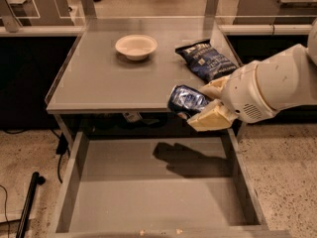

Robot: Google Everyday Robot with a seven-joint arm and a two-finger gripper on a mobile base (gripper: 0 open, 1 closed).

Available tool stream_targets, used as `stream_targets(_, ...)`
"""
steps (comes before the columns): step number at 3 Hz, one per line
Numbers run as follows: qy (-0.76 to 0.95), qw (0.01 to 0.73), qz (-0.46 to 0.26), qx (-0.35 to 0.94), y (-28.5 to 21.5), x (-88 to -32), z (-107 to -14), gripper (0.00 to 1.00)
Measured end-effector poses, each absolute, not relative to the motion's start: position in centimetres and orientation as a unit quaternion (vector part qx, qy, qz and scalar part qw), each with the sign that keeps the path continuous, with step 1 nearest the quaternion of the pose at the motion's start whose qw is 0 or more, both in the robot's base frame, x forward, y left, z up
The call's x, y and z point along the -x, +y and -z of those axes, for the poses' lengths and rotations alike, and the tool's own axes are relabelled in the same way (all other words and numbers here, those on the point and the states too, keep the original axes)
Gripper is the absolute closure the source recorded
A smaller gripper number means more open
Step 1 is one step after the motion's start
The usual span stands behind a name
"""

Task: Place pepsi can into top drawer

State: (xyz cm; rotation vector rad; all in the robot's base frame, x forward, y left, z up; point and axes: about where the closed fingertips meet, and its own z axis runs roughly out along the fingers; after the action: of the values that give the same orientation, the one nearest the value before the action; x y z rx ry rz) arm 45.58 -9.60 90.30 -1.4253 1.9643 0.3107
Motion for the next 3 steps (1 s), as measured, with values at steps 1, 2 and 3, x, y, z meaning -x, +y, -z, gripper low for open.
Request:
stream_targets(1,0.751,0.34,-0.122,0.553,-8.6,-46.2,-90.1,1.0)
stream_targets(2,0.746,0.323,-0.154,0.561,-5.1,-46.9,-86.7,1.0)
stream_targets(3,0.749,0.306,-0.179,0.56,-2.7,-47.2,-82.9,1.0)
